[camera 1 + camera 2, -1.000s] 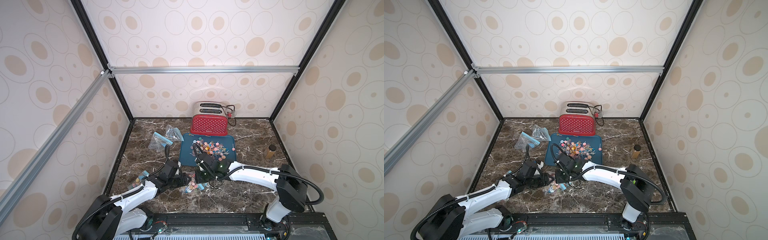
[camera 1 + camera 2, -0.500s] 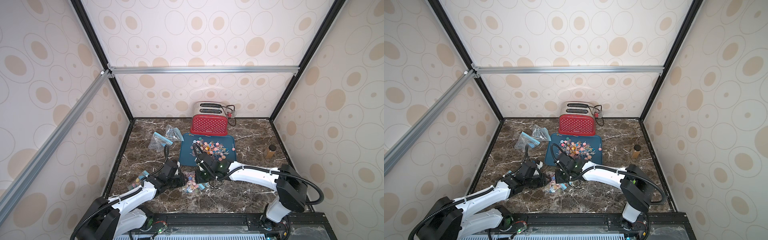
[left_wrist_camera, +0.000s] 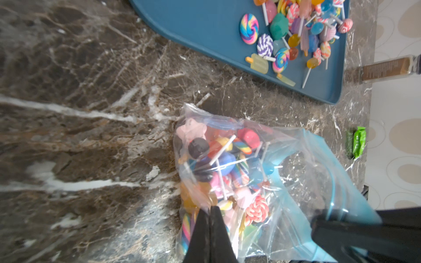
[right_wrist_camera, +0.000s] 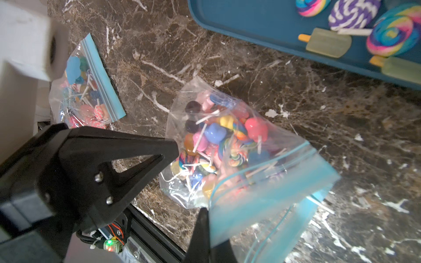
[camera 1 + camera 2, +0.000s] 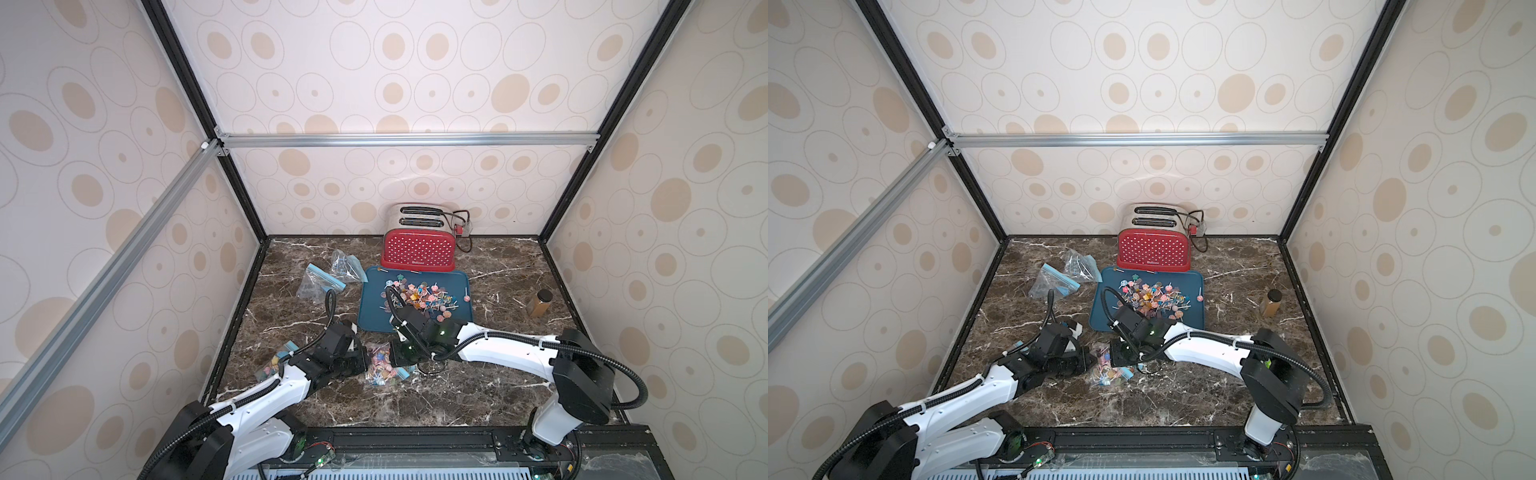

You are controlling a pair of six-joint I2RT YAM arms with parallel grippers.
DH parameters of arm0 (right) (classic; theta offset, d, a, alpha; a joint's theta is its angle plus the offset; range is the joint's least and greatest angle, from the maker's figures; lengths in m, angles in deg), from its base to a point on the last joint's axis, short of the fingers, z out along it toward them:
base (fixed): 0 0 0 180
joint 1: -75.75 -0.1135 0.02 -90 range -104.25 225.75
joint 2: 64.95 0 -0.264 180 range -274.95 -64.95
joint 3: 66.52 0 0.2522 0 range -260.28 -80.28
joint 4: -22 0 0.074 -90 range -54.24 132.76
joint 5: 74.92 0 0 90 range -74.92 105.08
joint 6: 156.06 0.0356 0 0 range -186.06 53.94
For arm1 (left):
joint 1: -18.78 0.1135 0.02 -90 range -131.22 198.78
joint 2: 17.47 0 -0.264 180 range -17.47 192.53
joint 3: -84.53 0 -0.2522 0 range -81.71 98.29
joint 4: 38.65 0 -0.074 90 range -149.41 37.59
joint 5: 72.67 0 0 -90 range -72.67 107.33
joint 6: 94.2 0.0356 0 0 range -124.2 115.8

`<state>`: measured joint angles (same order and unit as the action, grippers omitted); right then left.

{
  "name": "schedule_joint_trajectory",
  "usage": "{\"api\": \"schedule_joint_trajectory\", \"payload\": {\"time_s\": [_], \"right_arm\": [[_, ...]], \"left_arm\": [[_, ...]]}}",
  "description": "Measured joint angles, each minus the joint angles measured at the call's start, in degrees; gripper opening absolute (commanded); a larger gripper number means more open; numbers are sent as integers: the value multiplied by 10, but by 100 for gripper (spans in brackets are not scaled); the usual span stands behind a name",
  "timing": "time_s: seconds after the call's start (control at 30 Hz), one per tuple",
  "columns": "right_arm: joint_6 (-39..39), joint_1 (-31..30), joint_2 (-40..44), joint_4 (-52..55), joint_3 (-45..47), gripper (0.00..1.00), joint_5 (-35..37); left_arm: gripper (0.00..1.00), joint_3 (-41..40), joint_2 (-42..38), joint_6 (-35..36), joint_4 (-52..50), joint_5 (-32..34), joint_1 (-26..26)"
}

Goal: Pour candies out of the ziploc bag
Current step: Pick up the ziploc bag from the center of the board.

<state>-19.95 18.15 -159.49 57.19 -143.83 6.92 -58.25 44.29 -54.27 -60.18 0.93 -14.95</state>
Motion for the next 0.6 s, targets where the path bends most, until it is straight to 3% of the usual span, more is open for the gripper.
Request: {"api": "schedule_joint_trajectory", "payload": {"time_s": [0.6], "right_arm": [[-35, 2, 0, 57, -95, 0, 16]], "left_arm": [[0, 24, -13, -1, -1, 2, 0]]}}
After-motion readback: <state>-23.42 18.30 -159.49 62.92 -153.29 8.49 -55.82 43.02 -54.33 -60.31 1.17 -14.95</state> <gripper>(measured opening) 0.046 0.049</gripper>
